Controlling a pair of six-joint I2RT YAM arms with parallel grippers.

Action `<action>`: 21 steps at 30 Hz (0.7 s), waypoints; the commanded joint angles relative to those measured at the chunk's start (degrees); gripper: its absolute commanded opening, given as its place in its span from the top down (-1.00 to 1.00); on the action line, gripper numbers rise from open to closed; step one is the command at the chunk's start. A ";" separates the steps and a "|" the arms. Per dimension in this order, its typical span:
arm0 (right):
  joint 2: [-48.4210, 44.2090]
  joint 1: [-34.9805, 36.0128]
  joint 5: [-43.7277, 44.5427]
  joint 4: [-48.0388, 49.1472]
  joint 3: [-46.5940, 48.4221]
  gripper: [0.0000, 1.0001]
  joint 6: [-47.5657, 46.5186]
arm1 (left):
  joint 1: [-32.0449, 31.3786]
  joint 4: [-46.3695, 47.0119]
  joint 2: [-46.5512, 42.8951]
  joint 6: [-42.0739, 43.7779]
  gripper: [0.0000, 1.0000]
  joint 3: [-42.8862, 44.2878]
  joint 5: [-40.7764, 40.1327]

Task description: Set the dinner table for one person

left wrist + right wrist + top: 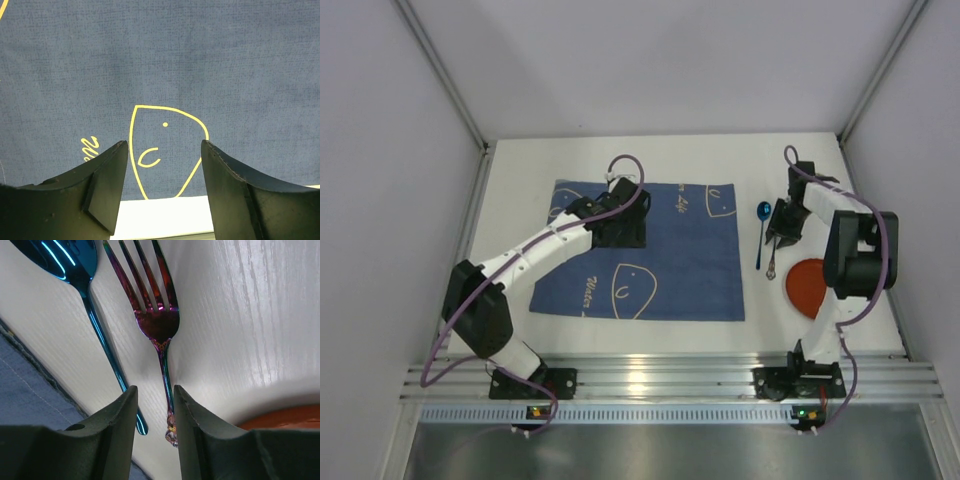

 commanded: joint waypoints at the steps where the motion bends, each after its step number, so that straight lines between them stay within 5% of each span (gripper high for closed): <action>1: 2.27 0.81 2.19 1.23 3.37 0.29 0.32 | 0.15 -1.49 1.14 -0.39 -0.31 2.63 -1.52; 14: 8.33 0.90 4.82 -0.88 7.50 0.52 0.76 | 1.20 -2.02 5.71 1.45 -0.30 6.41 -0.30; 19: 9.39 0.90 4.74 -0.79 6.80 1.00 0.76 | 1.38 -2.46 7.83 3.38 -0.32 9.05 1.37; 21: 9.13 0.90 4.74 -1.06 6.80 1.00 0.67 | 1.38 -2.46 8.44 4.18 -0.36 10.27 2.60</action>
